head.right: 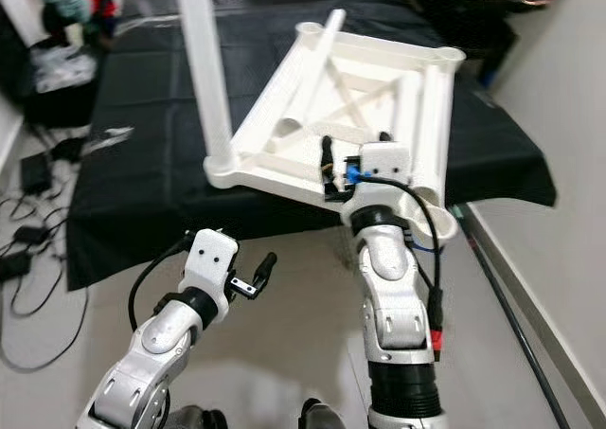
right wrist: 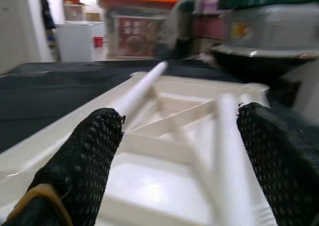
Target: Building children table
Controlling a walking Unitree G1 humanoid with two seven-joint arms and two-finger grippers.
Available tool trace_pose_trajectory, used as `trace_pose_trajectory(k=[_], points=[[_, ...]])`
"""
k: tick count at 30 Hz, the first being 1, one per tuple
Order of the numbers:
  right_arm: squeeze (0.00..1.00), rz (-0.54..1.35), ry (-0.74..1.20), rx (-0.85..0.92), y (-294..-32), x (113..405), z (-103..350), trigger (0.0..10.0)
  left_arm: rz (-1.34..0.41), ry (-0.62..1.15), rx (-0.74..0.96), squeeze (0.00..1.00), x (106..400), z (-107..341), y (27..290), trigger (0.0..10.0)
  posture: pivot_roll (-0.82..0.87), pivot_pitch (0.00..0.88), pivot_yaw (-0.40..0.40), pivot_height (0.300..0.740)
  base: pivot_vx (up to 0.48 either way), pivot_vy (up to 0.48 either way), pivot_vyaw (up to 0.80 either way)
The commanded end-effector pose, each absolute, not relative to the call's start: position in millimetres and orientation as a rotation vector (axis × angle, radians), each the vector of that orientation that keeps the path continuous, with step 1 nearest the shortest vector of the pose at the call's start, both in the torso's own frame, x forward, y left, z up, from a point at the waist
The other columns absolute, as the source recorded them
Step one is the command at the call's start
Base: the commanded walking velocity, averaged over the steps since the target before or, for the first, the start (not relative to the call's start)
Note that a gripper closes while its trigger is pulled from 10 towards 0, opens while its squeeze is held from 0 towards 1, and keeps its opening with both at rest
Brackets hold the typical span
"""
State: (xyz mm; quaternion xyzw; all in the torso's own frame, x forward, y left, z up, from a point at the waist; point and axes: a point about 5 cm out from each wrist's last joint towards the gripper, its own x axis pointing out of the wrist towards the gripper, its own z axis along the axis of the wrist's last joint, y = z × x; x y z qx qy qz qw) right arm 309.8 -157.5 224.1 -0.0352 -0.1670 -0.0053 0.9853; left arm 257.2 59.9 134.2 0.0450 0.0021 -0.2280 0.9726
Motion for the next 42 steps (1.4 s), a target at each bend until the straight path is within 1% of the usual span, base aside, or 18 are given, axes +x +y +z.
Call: trace_pose_trajectory(k=[1,5,7,9,14,19,22,25,28,30,31,32,34,35,38,40,42], points=[[0.00,-0.024,-0.346,-0.072,-165.9,314.0,231.6,10.0,-0.462,0.031,0.089,0.00,255.6,126.7,60.3,10.0,0.12,0.124,-0.021,0.740,0.000,0.000,-0.77],[0.00,-0.025,-0.358,-0.076,-168.6,314.7,235.5,10.0,-0.460,0.032,0.089,0.00,255.4,126.0,60.6,10.0,0.12,0.118,-0.023,0.740,0.000,0.000,-0.77],[0.00,-0.023,-0.381,-0.094,-168.9,313.7,239.1,10.0,-0.462,0.028,0.104,0.00,254.5,125.0,60.5,10.0,0.12,0.104,-0.021,0.740,0.000,0.000,0.00],[0.00,-0.004,-0.400,-0.092,-165.5,311.5,241.3,10.0,-0.471,0.024,0.126,0.00,252.3,122.5,59.9,10.0,0.11,0.085,-0.015,0.740,0.000,-0.472,0.00],[0.00,0.002,-0.391,-0.087,-164.6,312.9,240.4,10.0,-0.475,0.023,0.130,0.00,252.3,121.7,59.7,10.0,0.12,0.092,-0.013,0.740,0.000,-0.469,0.00],[0.00,-0.011,-0.375,-0.082,-170.0,315.2,238.9,10.0,-0.477,0.023,0.134,0.00,252.2,121.5,59.6,10.0,0.12,0.095,-0.017,0.740,0.000,-0.465,0.00],[0.00,-0.011,-0.366,-0.090,-176.9,319.1,242.3,10.0,-0.453,0.033,0.106,0.00,254.0,120.9,62.5,10.0,0.12,0.101,-0.014,0.740,0.000,-0.087,0.00],[0.00,-0.007,-0.367,-0.094,-178.0,319.9,243.7,10.0,-0.449,0.038,0.101,0.00,254.3,120.6,63.0,10.0,0.12,0.101,-0.014,0.740,0.000,0.000,0.00],[0.00,0.085,-0.324,-0.128,-183.7,328.8,248.4,10.0,-0.452,0.034,0.099,0.00,254.6,121.4,62.7,10.0,0.11,0.112,-0.012,0.740,0.000,0.000,0.00],[0.00,0.085,-0.324,-0.128,-183.7,328.8,248.4,10.0,-0.452,0.034,0.099,0.00,254.6,121.4,62.7,10.0,0.11,0.112,-0.012,0.740,0.000,0.000,0.00],[0.00,0.184,-0.239,-0.172,-186.7,336.7,248.1,10.0,-0.453,0.035,0.097,0.00,255.2,121.7,62.2,10.0,0.11,0.124,-0.017,0.740,0.000,0.000,0.00],[0.00,0.238,-0.182,-0.178,-186.1,339.3,245.7,10.0,-0.453,0.035,0.096,0.00,255.4,121.9,62.2,10.0,0.11,0.121,-0.016,0.740,0.000,0.000,0.00],[0.00,0.238,-0.182,-0.178,-186.1,339.3,245.7,10.0,-0.453,0.035,0.096,0.00,255.4,121.9,62.2,10.0,0.11,0.121,-0.016,0.740,0.000,0.000,0.00],[0.00,0.273,-0.146,-0.177,-185.5,340.7,244.0,10.0,-0.453,0.035,0.096,0.00,255.6,122.1,62.1,10.0,0.11,0.124,-0.017,0.740,0.000,0.000,0.00],[0.00,0.318,-0.151,-0.253,-177.5,343.7,248.9,10.0,-0.450,0.034,0.095,0.00,255.1,122.4,62.3,10.0,0.11,0.126,-0.017,0.740,0.000,0.000,0.00],[0.00,0.318,-0.151,-0.253,-177.5,343.7,248.9,10.0,-0.450,0.034,0.095,0.00,255.1,122.4,62.3,10.0,0.11,0.126,-0.017,0.740,0.000,0.000,0.00],[0.00,0.336,-0.133,-0.281,-170.8,347.0,247.4,10.0,-0.450,0.033,0.094,0.00,254.4,122.7,62.4,10.0,0.11,0.131,-0.018,0.740,0.000,0.000,0.00]])
